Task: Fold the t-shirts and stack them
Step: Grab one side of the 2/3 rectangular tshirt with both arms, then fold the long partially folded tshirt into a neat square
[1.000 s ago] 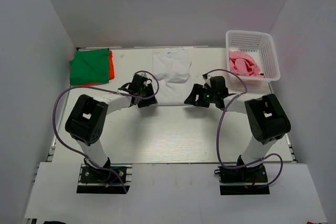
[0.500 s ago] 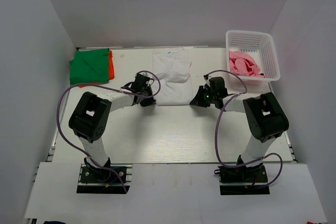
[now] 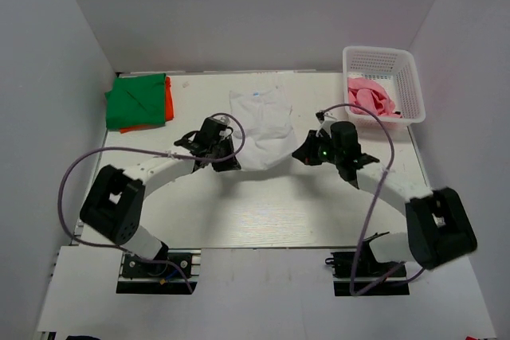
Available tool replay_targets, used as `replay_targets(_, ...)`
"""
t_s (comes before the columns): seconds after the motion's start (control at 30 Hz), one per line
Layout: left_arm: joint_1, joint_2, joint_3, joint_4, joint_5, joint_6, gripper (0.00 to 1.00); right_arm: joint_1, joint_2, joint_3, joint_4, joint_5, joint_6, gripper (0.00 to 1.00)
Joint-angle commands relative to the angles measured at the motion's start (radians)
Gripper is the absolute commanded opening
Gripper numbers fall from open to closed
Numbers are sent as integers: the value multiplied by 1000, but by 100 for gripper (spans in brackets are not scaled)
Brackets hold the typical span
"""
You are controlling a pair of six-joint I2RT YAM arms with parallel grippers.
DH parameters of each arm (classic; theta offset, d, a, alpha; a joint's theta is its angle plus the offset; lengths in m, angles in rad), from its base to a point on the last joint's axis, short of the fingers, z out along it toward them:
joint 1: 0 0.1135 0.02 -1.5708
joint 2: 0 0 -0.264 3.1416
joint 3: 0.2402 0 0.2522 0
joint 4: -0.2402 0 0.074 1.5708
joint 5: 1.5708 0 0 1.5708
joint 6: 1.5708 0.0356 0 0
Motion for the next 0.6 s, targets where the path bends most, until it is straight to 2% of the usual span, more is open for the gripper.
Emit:
replay_targets(0.0, -21, -164, -38, -48, 106, 7, 0, 25, -182, -57, -77, 23, -51, 0)
replay_targets(0.17, -41, -316, -40, -75, 183, 16, 0, 40, -434, -81, -186, 51, -51, 0)
replay_targets(0.27, -51, -383, -31, -76, 183, 16, 0, 42, -497, -58, -214, 69, -47, 0)
replay_targets(0.4, -51, -416, -6, -76, 131, 4, 0, 36, -532, -45, -205, 106, -39, 0)
replay_targets(0.57, -51, -414, 55, -31, 50, 4, 6, 33, -485, 1, -182, 160, -44, 0)
